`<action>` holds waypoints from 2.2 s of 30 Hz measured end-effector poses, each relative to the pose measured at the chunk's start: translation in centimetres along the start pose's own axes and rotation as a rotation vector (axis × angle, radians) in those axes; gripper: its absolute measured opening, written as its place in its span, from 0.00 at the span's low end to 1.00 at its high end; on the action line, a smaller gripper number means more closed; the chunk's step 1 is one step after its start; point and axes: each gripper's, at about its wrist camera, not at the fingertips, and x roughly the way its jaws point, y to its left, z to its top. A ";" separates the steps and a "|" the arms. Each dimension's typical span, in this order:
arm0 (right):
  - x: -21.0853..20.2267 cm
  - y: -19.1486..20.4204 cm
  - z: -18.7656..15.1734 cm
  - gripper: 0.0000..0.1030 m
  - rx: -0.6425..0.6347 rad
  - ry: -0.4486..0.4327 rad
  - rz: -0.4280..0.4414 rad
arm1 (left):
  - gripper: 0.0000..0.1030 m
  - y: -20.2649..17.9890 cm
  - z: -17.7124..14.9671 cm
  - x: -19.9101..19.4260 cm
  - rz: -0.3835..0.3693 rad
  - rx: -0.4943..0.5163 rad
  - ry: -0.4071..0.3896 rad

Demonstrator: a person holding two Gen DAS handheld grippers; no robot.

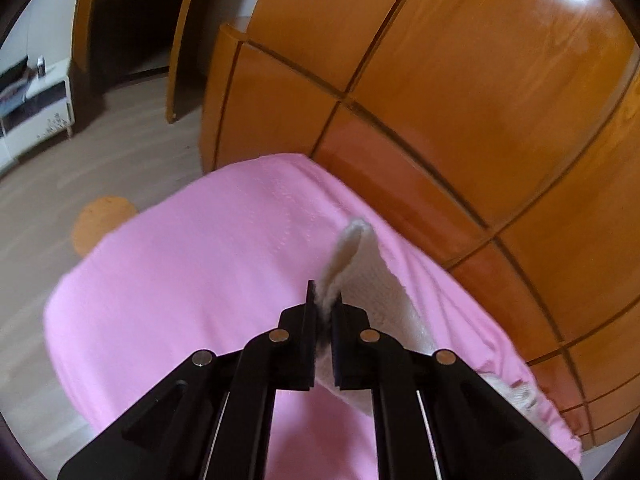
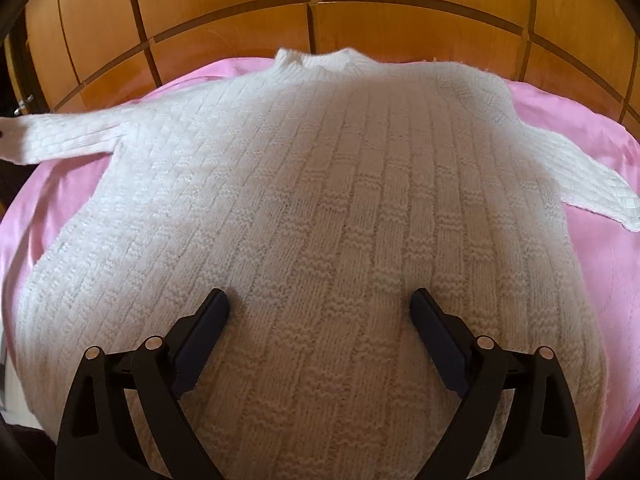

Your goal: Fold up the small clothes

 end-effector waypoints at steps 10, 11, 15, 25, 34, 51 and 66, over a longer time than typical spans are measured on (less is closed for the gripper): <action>-0.1 0.2 -0.1 0.89 -0.005 -0.003 -0.008 | 0.65 0.9 -5.9 6.9 0.155 0.022 0.095; -0.1 0.2 -0.1 0.90 -0.006 -0.003 -0.008 | 0.63 1.0 -6.6 7.0 0.141 0.019 0.108; -0.1 0.1 -0.1 0.91 -0.006 -0.001 -0.007 | 0.58 0.1 -12.6 5.4 -0.087 0.095 0.195; -4.8 -5.3 -0.1 0.90 0.067 0.015 -0.048 | 0.57 -4.5 -31.7 -1.1 -0.528 0.348 0.477; -9.0 -13.7 -7.4 0.76 0.253 0.136 -0.074 | 0.31 -4.1 -36.3 -3.0 -0.536 0.317 0.503; -10.7 -12.7 -9.0 0.05 0.109 0.205 0.034 | 0.11 -3.6 -38.9 -5.4 -0.433 0.441 0.524; -9.5 -32.8 -4.5 0.48 0.830 -0.074 -0.012 | 0.53 -14.2 -36.8 -5.6 -0.463 0.552 0.383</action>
